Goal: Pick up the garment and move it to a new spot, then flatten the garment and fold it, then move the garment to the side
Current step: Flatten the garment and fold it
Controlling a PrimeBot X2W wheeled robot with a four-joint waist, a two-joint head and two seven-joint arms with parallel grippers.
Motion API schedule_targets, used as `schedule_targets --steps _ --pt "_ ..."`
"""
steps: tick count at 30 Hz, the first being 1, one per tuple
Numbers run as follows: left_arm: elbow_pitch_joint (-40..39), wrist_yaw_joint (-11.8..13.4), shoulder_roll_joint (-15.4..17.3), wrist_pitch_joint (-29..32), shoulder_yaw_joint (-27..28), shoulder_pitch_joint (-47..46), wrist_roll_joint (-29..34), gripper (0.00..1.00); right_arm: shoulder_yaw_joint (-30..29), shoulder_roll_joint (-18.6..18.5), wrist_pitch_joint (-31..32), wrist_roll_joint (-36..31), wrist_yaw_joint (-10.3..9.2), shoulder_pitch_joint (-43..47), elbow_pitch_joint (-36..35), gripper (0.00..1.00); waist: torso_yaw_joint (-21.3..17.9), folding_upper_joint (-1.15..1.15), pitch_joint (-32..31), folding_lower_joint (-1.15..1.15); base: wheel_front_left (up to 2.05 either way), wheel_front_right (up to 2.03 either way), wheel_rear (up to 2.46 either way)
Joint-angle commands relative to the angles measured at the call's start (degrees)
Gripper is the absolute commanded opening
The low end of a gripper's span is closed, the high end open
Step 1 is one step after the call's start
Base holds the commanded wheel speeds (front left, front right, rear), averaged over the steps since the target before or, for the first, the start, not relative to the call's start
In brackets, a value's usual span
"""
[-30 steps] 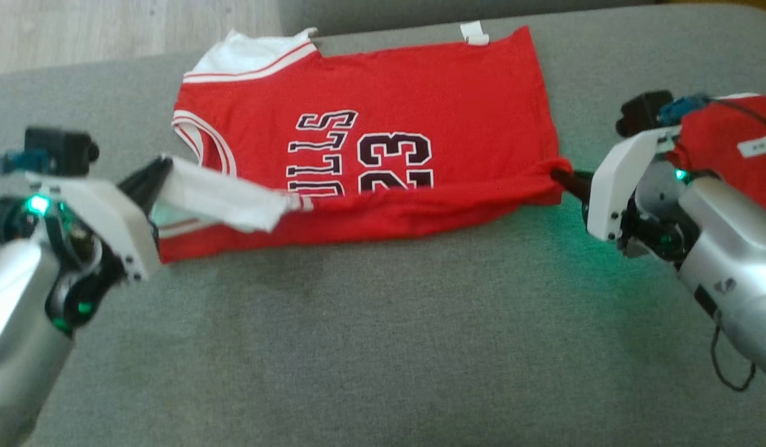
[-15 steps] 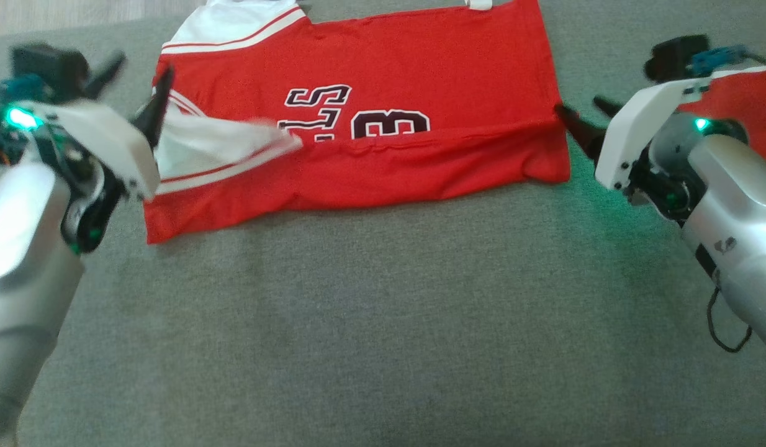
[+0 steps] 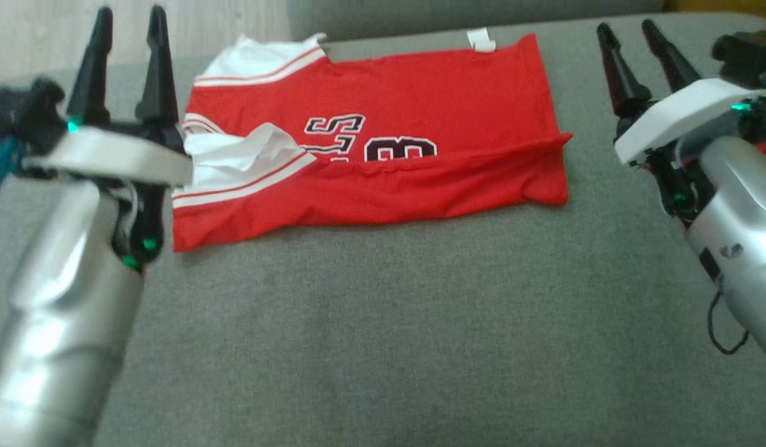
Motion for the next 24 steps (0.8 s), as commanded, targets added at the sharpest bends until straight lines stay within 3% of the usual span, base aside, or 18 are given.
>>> schedule_targets --steps 1,5,11,13,16,24 --pt "-5.2 0.2 0.9 -0.5 5.3 1.7 1.7 1.0 -4.7 -0.9 -0.7 -4.0 -0.05 1.8 -3.8 1.0 0.3 0.0 -1.6 0.0 0.0 0.0 0.0" --pt "-13.2 1.5 -2.6 -0.5 11.5 10.0 7.6 1.0 -17.8 0.5 -0.8 -15.1 -0.05 9.2 -11.6 1.0 0.3 0.0 -3.5 0.0 0.0 0.0 0.0" --pt "-19.9 1.6 -9.1 -0.5 17.6 22.1 15.9 1.0 -33.2 8.3 -0.8 -31.8 -0.05 24.4 -22.4 1.0 0.1 0.0 -6.0 0.0 0.0 0.0 0.0" --pt "-20.8 2.1 -11.8 -0.5 20.9 25.6 16.8 1.0 -36.0 11.0 -0.8 -36.3 -0.05 28.8 -24.7 1.0 0.0 0.0 -6.9 0.0 0.0 0.0 0.0" --pt "-20.7 0.9 -14.4 -0.5 24.3 31.5 19.3 1.0 -41.4 15.7 -0.8 -42.2 -0.05 35.9 -27.6 1.0 -0.3 0.0 -7.8 0.0 0.0 0.0 0.0" --pt "-18.9 -0.6 -16.1 -0.5 27.3 35.7 22.3 1.0 -43.5 18.4 -0.8 -46.7 -0.05 42.1 -29.9 1.0 -0.8 0.0 -8.6 0.0 0.0 0.0 0.0"
